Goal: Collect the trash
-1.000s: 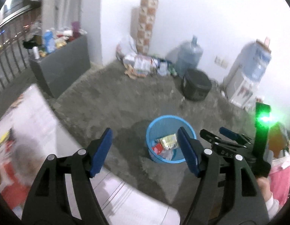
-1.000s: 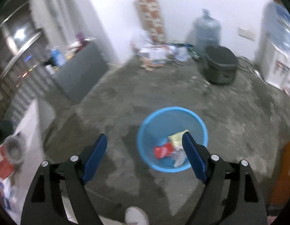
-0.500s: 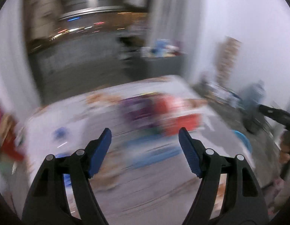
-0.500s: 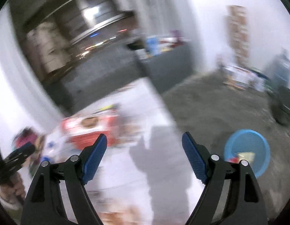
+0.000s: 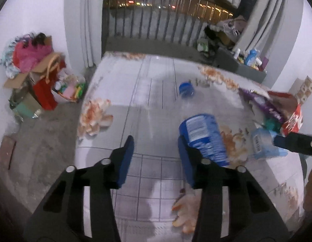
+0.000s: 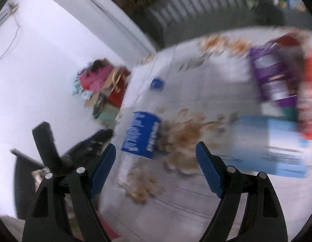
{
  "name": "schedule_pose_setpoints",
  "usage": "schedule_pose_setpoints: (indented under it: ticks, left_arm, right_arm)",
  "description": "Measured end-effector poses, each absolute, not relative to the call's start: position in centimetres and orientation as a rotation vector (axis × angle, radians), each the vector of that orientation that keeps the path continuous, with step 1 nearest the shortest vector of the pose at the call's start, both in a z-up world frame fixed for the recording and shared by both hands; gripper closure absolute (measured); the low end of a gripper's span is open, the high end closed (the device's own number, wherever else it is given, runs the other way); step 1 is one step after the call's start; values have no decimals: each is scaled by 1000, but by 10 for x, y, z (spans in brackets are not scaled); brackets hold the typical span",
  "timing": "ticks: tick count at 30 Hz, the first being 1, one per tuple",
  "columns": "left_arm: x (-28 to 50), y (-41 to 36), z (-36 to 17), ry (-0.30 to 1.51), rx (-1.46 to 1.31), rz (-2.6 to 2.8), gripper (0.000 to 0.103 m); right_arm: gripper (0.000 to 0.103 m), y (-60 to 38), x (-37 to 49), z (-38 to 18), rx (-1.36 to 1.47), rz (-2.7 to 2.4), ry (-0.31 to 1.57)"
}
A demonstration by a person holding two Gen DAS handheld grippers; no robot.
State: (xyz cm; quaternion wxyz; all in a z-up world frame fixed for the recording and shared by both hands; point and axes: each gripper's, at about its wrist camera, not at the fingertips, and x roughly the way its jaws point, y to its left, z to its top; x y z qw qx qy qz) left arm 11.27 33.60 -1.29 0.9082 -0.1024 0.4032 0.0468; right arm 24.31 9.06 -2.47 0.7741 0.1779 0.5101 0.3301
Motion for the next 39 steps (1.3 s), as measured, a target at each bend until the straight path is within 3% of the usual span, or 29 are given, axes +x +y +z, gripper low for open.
schedule_pose_setpoints:
  ticks: [2, 5, 12, 16, 17, 19, 28, 39]
  left_arm:
    - [120, 335, -25, 849, -216, 79, 73]
    - [132, 333, -38, 872, -216, 54, 78]
    - [143, 323, -54, 895, -192, 1, 80]
    - [144, 315, -58, 897, -186, -28, 80]
    - [145, 313, -58, 900, -188, -34, 80]
    - [144, 309, -58, 902, -196, -48, 82]
    - [124, 273, -27, 866, -154, -126, 86]
    - [98, 186, 32, 733, -66, -460, 86]
  right_arm:
    - [23, 114, 256, -39, 401, 716, 1161]
    - [23, 130, 272, -55, 405, 706, 1207]
    - [23, 147, 293, -88, 489, 752, 1315]
    - [34, 149, 294, -96, 524, 793, 1350]
    - [41, 148, 293, -95, 524, 794, 1351]
    - [43, 146, 292, -97, 538, 805, 1357]
    - [45, 117, 270, -74, 558, 836, 1273]
    - [46, -14, 202, -13, 737, 783, 1026]
